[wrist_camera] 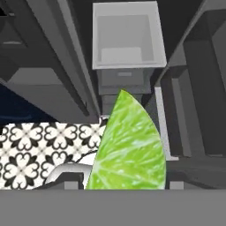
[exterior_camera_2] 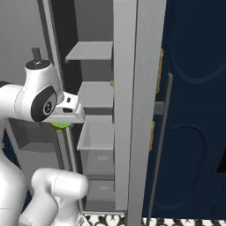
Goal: Grab a lemon wedge from the fridge and one ice cube from the ice bowl, and put them in the glass of lemonade.
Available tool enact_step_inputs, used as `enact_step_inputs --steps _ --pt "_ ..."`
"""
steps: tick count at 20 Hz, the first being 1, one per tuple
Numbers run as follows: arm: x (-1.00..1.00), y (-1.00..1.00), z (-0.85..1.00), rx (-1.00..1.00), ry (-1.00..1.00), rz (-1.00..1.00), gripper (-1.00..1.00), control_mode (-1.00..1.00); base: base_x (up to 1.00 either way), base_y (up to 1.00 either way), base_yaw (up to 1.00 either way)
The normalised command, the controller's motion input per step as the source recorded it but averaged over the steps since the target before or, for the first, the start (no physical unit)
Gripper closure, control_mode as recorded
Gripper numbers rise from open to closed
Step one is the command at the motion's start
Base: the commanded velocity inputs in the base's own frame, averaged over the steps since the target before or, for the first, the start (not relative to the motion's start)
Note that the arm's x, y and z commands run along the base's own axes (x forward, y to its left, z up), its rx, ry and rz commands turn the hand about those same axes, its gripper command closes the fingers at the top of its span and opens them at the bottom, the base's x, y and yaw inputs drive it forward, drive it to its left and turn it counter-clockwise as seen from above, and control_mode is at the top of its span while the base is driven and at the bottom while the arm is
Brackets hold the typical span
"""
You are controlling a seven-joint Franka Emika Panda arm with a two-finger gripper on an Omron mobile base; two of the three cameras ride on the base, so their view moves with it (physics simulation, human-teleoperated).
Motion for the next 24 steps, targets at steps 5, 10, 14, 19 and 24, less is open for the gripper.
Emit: enact_step_inputs --steps 5,10,14,19,24 --pt "0.00 0.00 0.00 0.00 0.00 0.00 1.00 1.00 -0.93 0.47 0.17" --pt "0.00 0.00 0.00 0.00 0.00 0.00 1.00 1.00 -0.78 0.26 0.28" --pt "0.00 0.00 0.00 0.00 0.00 0.00 1.00 1.00 -0.03 0.31 0.56" --pt "0.00 0.00 0.00 0.00 0.00 0.00 1.00 1.00 0.24 0.48 0.69" --pt "0.00 0.00 0.00 0.00 0.00 0.00 1.00 1.00 0.16 0.47 0.78"
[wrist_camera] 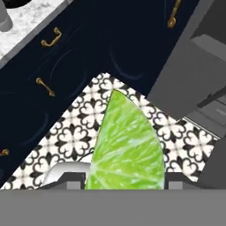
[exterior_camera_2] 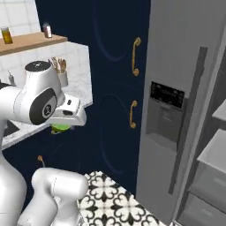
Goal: Grab a lemon wedge from the fridge and one ice cube from the ice bowl, and put them in the glass of lemonade.
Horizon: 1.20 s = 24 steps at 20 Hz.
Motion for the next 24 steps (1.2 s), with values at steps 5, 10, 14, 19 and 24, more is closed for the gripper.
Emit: enact_step_inputs --steps 5,10,14,19,24 --pt "0.00 0.00 0.00 0.00 0.00 0.00 1.00 1.00 0.02 0.33 0.90" --pt "0.00 0.00 0.00 0.00 0.00 0.00 1.00 1.00 0.41 -0.02 0.94" --pt "0.00 0.00 0.00 0.00 0.00 0.00 1.00 1.00 0.82 -0.83 0.40" --pt "0.00 0.00 0.00 0.00 0.00 0.00 1.00 1.00 0.75 -0.44 0.00" --pt "0.00 0.00 0.00 0.00 0.00 0.00 1.00 1.00 0.84 0.19 -0.08"
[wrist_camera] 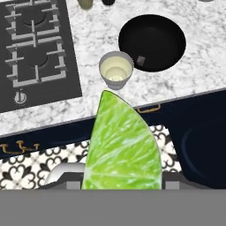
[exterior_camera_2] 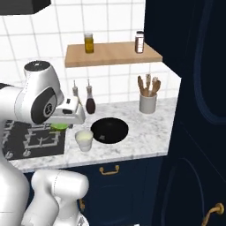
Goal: Grab a lemon wedge from the fridge and one ice cube from the ice bowl, and put them in the glass of lemonade.
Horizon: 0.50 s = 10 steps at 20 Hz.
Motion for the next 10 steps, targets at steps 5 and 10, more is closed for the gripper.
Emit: enact_step_inputs --steps 5,10 --pt "0.00 0.00 0.00 0.00 0.00 0.00 1.00 1.00 0.38 0.07 0.00" --pt "0.11 0.01 -0.10 0.00 0.00 0.00 1.00 -1.00 0.07 0.00 0.00"
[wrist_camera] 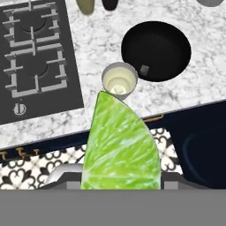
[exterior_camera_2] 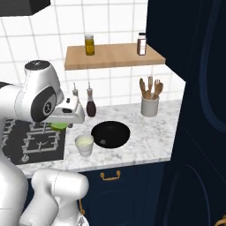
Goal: Grab a lemon wedge from the fridge and one ice cube from the ice bowl, and put them in the glass of lemonade.
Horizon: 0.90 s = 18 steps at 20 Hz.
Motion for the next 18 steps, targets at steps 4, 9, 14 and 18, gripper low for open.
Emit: enact_step_inputs --steps 4,9,14,18 --pt "0.79 0.18 -0.95 0.00 0.00 0.01 1.00 -1.00 0.00 0.00 0.00" --pt "0.74 0.08 -0.99 0.02 -0.01 0.00 1.00 -1.00 0.00 0.00 0.00" --pt "0.55 0.00 -0.70 0.00 0.00 0.00 1.00 -1.00 0.00 0.00 0.00" --pt "0.46 0.00 0.00 0.00 0.00 0.00 1.00 -1.00 0.00 0.00 0.00"
